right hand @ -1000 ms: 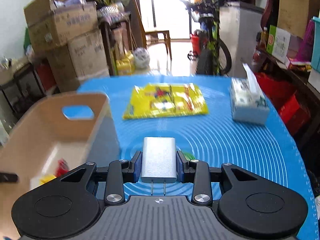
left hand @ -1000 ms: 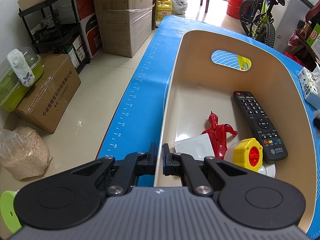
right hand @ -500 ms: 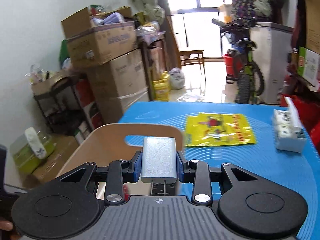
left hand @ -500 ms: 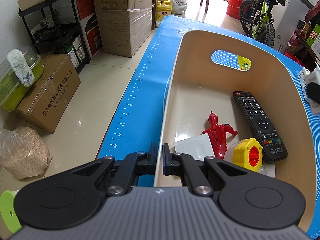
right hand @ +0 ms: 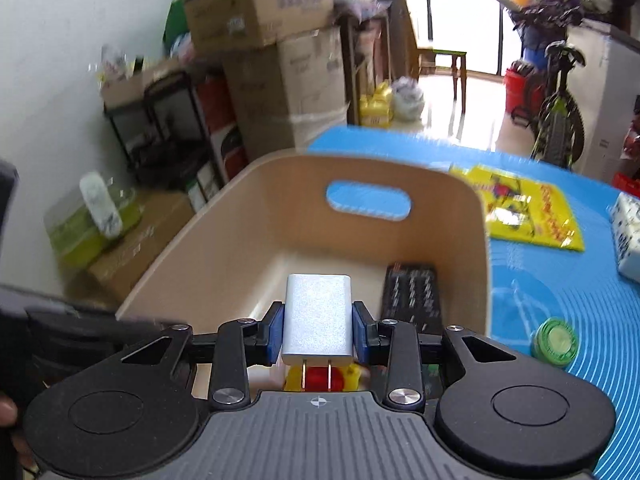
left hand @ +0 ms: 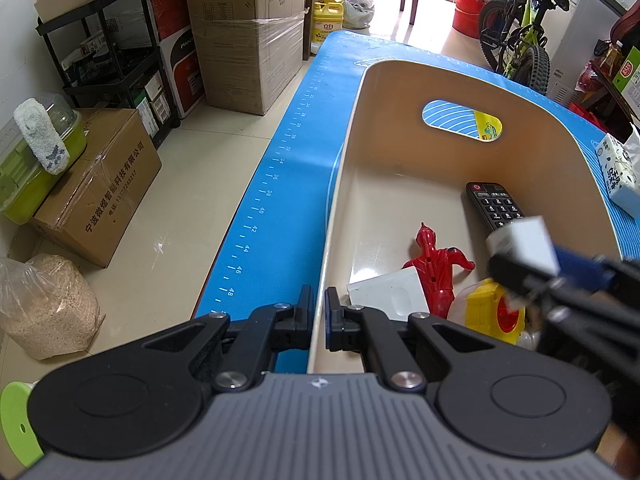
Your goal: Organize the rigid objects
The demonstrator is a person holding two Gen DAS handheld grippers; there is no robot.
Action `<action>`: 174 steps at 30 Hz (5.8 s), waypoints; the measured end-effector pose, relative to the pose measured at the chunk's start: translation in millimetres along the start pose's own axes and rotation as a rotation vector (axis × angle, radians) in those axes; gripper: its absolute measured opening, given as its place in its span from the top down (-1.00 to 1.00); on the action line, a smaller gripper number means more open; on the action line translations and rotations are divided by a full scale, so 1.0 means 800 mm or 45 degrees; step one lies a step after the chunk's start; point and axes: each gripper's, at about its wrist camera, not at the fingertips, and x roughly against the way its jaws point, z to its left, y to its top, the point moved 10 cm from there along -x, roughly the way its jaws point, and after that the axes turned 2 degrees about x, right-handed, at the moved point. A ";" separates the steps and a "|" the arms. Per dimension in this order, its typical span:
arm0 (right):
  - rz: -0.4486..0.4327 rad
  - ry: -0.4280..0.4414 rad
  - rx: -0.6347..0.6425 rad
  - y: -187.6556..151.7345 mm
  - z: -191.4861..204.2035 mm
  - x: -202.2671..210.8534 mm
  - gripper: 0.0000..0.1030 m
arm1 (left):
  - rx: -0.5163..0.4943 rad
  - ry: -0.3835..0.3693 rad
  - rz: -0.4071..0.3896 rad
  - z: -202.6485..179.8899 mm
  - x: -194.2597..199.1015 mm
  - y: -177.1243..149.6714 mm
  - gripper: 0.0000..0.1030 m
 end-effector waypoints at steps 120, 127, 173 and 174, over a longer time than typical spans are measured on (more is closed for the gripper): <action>0.071 0.061 0.112 0.000 -0.001 -0.009 -0.05 | -0.012 0.009 -0.001 -0.003 0.000 -0.001 0.88; 0.059 0.042 0.111 0.000 -0.003 -0.003 -0.24 | -0.005 0.014 0.000 -0.002 -0.001 0.000 0.87; -0.175 -0.212 -0.168 -0.086 -0.109 0.312 -0.88 | -0.137 0.032 -0.344 -0.101 0.238 -0.062 -0.45; -0.175 -0.209 -0.171 -0.091 -0.109 0.318 -0.88 | -0.149 0.037 -0.349 -0.104 0.242 -0.067 -0.45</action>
